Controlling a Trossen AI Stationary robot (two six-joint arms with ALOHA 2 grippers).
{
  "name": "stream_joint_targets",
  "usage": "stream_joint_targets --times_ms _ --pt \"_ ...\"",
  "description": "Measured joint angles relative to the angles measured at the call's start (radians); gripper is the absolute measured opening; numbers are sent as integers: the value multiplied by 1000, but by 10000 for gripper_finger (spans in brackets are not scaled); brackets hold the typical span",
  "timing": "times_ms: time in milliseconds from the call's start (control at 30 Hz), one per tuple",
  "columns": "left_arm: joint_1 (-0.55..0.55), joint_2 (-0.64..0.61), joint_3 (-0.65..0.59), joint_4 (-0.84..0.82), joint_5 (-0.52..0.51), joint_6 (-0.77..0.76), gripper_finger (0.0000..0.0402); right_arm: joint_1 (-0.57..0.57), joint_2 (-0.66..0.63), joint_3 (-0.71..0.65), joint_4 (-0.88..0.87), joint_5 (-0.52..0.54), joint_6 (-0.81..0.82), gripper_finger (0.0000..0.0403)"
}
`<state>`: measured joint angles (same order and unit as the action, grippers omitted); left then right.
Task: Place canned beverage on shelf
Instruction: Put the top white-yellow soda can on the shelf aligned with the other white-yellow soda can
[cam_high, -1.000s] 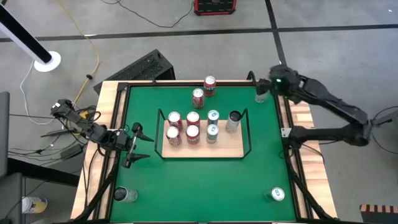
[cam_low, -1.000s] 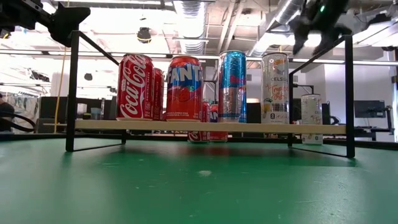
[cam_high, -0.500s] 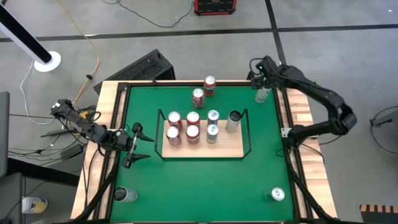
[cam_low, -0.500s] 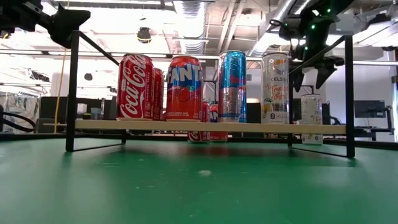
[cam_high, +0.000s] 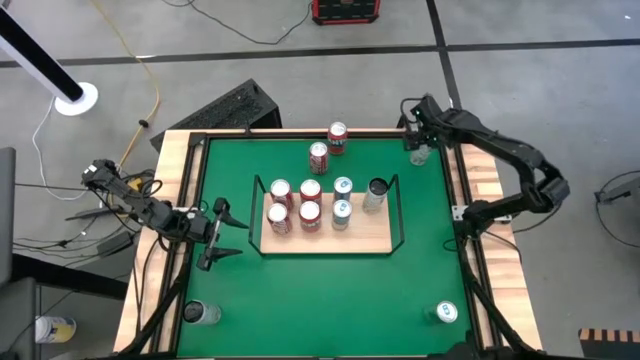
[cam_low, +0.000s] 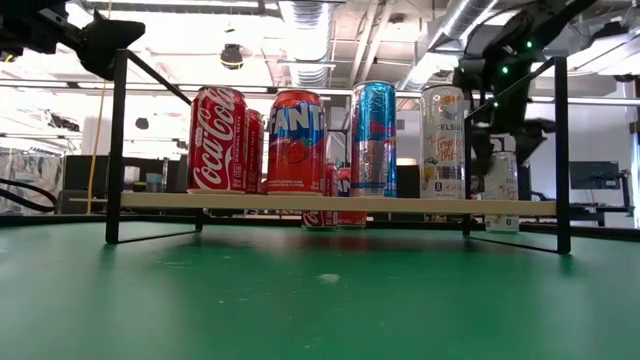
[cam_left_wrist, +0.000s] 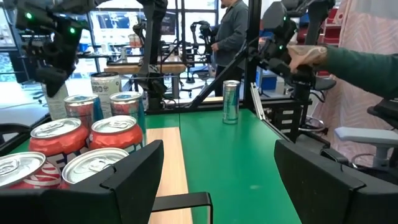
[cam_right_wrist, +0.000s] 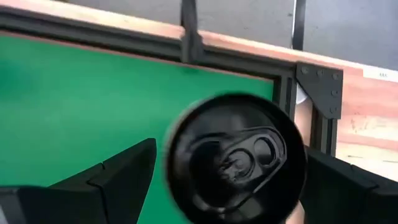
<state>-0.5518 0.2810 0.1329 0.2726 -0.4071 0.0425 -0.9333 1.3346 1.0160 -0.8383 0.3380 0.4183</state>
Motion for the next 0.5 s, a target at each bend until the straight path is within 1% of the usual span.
stream_joint_targets --times_ms 133,267,500 --pt "0 0 0 0 0 -3 293 -4 -1 -62 69 6 -5 367" --pt "0 0 0 8 0 -3 293 12 -1 -82 112 10 -15 351" --pt "0 0 0 14 -14 -2 293 17 -27 -85 111 2 -39 284"
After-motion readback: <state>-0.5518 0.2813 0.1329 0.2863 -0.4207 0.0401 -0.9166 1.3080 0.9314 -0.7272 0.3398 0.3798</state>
